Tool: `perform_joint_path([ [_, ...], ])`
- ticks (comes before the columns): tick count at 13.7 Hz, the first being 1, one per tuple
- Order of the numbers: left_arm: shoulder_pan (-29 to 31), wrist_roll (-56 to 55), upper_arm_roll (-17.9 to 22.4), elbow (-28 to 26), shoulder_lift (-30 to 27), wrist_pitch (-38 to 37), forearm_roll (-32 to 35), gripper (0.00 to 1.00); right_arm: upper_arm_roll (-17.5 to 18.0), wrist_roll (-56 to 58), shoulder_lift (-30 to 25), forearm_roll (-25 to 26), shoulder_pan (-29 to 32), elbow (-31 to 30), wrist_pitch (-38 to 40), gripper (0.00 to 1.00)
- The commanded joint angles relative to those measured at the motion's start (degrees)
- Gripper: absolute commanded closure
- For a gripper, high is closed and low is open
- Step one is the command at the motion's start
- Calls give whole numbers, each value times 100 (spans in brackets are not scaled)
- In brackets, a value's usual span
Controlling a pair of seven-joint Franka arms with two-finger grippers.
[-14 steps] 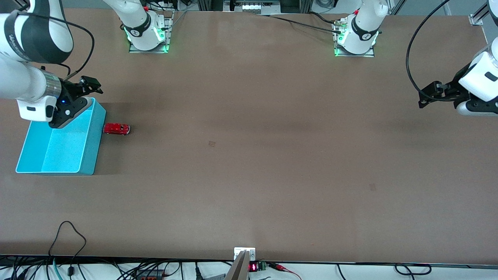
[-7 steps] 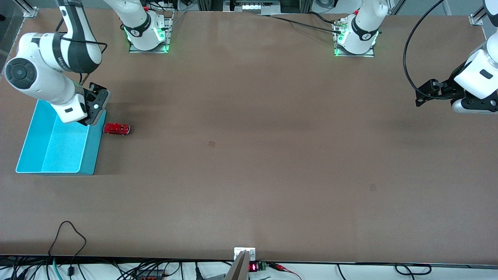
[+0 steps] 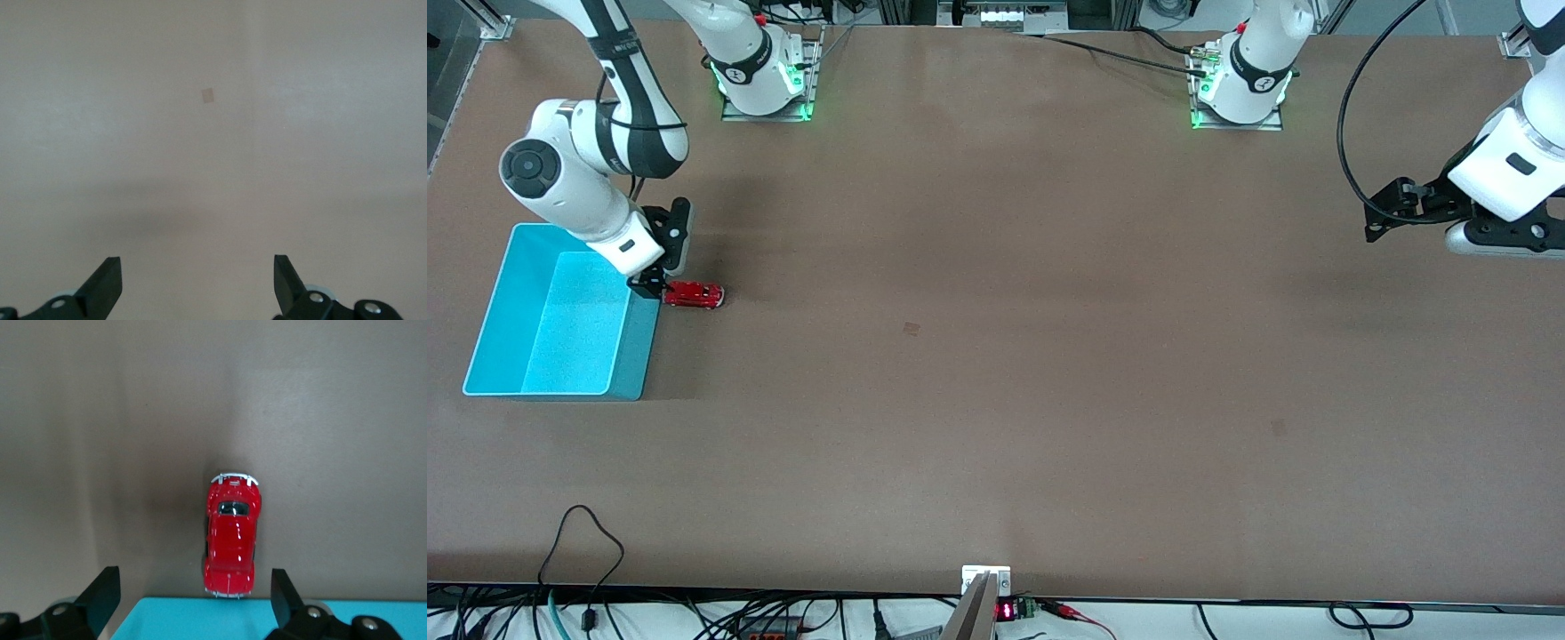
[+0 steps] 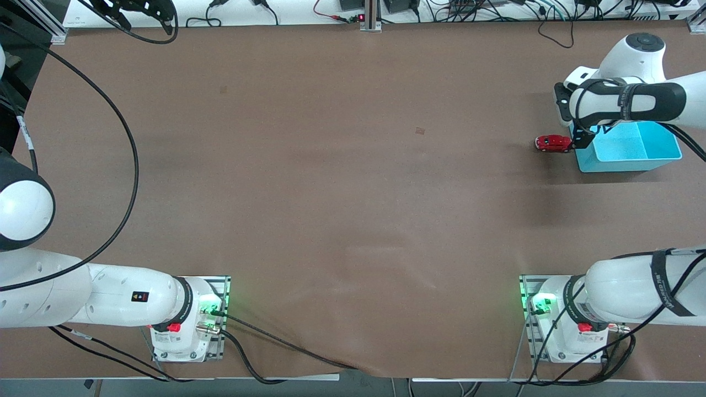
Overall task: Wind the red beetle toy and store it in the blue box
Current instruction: 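Lower the right gripper and close it on the red car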
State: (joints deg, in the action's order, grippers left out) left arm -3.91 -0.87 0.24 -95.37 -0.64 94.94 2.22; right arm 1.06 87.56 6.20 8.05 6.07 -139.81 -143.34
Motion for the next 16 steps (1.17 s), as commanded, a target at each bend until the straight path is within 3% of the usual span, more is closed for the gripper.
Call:
perform_joint_path([
  [1,-22,-71,-7,-43,-111,7,-55,0,123,129,197,74,149,-46,-299,0],
  [13,13,-71,-7,-43,-120,-99,-47,0,123,304,1023,65,307,-11,-1204,0],
  [14,13,-71,-7,-43,-120,-99,-47,0,123,392,1058,65,307,-20,-1309,19],
  [15,13,-71,-7,-43,-120,-99,-47,0,123,419,1076,56,316,-20,-1319,65],
  [16,13,-71,-7,-43,-120,-99,-47,0,123,411,1076,56,351,-20,-1319,82],
])
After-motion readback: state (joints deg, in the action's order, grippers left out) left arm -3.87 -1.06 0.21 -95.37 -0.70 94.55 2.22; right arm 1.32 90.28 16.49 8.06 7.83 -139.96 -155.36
